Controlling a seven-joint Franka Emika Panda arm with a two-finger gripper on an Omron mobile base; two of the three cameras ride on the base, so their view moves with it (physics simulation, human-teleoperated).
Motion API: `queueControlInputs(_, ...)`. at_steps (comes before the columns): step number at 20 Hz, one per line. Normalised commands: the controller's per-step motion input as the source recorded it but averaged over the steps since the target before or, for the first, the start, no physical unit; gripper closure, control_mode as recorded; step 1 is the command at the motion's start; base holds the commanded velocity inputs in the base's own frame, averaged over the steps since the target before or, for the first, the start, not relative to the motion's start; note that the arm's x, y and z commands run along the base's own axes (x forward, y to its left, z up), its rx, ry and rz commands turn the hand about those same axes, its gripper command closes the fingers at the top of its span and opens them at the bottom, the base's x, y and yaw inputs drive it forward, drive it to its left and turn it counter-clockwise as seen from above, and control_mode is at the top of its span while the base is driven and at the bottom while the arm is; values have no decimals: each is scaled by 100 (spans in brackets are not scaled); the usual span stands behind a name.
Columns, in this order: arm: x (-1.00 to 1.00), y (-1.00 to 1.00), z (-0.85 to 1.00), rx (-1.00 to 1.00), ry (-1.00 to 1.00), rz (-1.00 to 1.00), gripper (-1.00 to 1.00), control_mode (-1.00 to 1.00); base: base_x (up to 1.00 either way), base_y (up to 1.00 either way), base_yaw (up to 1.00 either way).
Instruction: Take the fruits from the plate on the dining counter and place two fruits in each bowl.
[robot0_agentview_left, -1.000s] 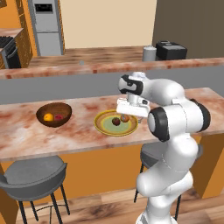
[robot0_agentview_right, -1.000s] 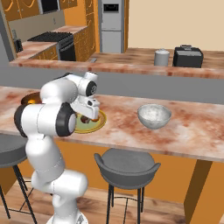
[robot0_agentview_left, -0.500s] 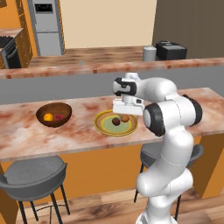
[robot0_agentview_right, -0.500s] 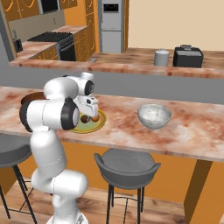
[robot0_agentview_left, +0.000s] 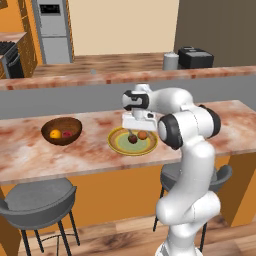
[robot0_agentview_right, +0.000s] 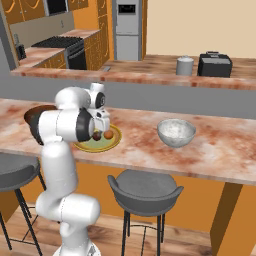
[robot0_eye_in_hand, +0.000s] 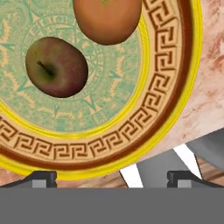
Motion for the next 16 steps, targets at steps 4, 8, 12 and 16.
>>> queueControlInputs(4, 28, 16, -11, 0, -4, -4, -100, -100, 0, 0, 0)
queueControlInputs(8, 18, 1, -18, -4, 0, -18, -100, -100, 0, 0, 0)
queueControlInputs(12, 20, 1, -19, -5, 0, -23, -100, -100, 0, 0, 0)
queueControlInputs(16, 16, 0, -18, -8, 0, -24, -100, -100, 0, 0, 0)
